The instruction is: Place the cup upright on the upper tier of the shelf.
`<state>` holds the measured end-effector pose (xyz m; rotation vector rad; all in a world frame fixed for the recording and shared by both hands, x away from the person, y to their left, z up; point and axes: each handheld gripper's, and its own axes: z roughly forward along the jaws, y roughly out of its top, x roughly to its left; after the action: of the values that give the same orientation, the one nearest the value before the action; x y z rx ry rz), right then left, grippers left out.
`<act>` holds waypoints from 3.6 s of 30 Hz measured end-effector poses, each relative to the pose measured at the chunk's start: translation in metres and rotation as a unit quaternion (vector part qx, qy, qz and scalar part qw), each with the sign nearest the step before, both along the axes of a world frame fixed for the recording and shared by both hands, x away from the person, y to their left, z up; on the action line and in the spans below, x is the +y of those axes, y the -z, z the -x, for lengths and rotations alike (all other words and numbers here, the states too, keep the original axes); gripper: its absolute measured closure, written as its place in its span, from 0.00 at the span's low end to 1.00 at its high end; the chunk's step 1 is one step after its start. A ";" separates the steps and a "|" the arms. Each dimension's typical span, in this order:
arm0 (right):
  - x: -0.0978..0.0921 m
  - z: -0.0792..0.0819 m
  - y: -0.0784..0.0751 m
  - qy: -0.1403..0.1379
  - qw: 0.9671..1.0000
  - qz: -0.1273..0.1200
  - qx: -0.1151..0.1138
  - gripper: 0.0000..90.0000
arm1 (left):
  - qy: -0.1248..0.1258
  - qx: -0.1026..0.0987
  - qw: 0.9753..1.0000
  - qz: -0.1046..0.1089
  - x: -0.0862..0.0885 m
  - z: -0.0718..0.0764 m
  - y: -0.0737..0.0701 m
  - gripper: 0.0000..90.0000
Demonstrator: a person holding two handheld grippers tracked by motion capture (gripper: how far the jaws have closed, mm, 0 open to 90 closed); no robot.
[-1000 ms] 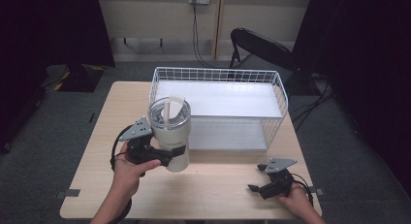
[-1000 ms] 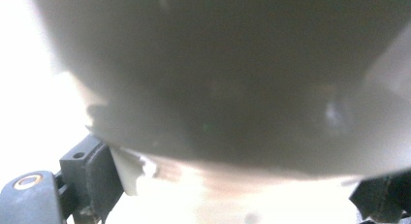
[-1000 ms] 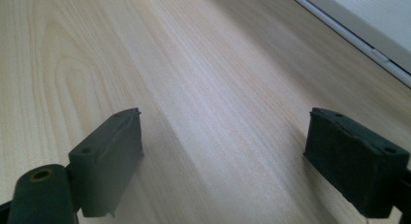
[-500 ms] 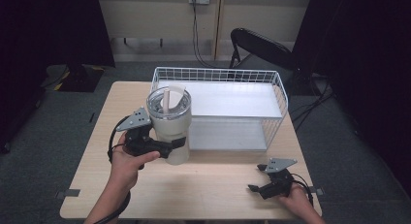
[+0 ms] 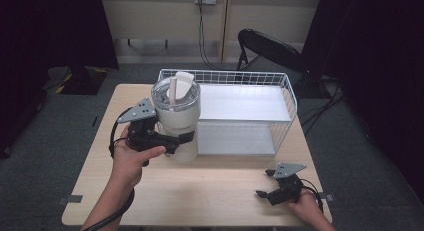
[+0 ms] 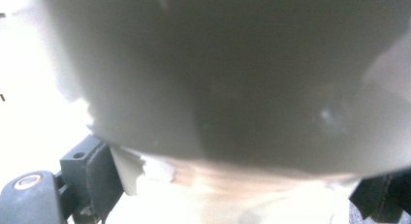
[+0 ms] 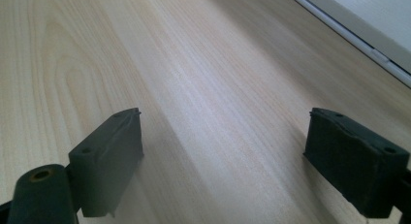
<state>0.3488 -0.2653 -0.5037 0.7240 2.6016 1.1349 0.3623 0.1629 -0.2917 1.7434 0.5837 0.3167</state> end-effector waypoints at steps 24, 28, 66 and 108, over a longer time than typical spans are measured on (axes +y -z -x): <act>0.000 0.000 0.000 0.000 1.000 0.000 -0.001 0.14 | 0.004 0.004 1.000 0.011 -0.011 -0.014 -0.047 0.11; 0.000 0.000 0.000 0.000 1.000 0.000 -0.001 0.14 | 0.002 0.004 1.000 0.012 -0.014 -0.019 -0.053 0.11; 0.000 0.000 0.000 0.000 1.000 0.000 0.000 0.14 | -0.004 -0.009 1.000 0.000 -0.055 -0.072 -0.074 0.11; 0.000 0.000 0.000 0.000 1.000 0.000 0.000 0.14 | -0.063 -0.003 0.998 -0.021 -0.101 -0.133 -0.041 0.11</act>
<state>0.3488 -0.2654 -0.5035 0.7238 2.6008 1.1358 0.4949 0.0616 -0.2506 1.7494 0.6883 0.4257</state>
